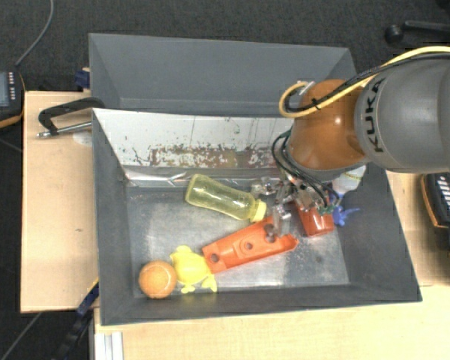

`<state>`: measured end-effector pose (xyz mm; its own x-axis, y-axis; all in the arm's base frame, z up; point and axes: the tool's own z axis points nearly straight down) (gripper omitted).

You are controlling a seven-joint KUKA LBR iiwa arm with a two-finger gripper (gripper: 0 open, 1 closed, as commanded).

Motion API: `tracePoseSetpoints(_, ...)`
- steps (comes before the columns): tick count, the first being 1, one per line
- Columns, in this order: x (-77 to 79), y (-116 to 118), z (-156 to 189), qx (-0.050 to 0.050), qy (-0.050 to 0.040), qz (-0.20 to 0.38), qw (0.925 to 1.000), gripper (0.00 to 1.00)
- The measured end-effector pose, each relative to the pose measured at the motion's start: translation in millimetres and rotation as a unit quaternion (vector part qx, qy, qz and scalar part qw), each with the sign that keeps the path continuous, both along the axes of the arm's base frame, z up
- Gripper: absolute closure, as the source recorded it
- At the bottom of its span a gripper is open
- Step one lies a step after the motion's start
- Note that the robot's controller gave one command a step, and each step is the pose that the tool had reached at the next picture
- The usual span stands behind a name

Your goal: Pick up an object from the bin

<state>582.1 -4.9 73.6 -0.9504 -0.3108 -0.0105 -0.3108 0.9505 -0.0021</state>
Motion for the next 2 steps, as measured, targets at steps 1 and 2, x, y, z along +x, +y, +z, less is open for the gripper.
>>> tracePoseSetpoints(1, -5.1, 0, 58, 0.001, 0.0017, 0.006, 1.0000, 1.00)
tracePoseSetpoints(2, -2.2, 1, 99, 0.000, -0.0039, 0.007, 1.0000, 1.00)
